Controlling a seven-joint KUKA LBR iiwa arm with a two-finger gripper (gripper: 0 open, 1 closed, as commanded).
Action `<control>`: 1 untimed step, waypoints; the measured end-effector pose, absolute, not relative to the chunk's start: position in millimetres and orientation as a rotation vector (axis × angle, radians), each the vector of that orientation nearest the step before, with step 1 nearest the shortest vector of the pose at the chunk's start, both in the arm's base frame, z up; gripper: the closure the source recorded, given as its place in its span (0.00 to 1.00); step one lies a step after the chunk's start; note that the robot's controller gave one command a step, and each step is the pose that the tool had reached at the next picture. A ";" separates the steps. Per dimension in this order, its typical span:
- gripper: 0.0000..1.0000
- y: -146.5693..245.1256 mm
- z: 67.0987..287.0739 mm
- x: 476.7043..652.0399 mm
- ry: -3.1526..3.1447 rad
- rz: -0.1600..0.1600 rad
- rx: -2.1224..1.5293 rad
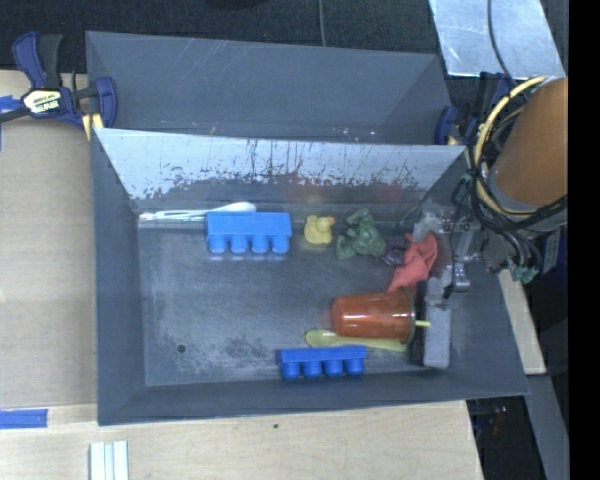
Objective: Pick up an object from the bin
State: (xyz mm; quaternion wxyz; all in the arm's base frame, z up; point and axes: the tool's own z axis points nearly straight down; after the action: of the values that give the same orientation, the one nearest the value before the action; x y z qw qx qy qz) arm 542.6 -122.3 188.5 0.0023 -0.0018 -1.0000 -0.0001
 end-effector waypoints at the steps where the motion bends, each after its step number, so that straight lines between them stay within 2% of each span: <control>1: 0.00 -121.7 193.4 544.3 -3.145 0.002 -0.001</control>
Offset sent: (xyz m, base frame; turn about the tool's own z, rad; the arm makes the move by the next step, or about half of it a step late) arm -0.0392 0.0151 -0.1185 0.0211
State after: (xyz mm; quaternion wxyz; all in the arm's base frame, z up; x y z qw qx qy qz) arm 544.3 -121.7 193.4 -0.0017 -0.0003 -1.0000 0.0005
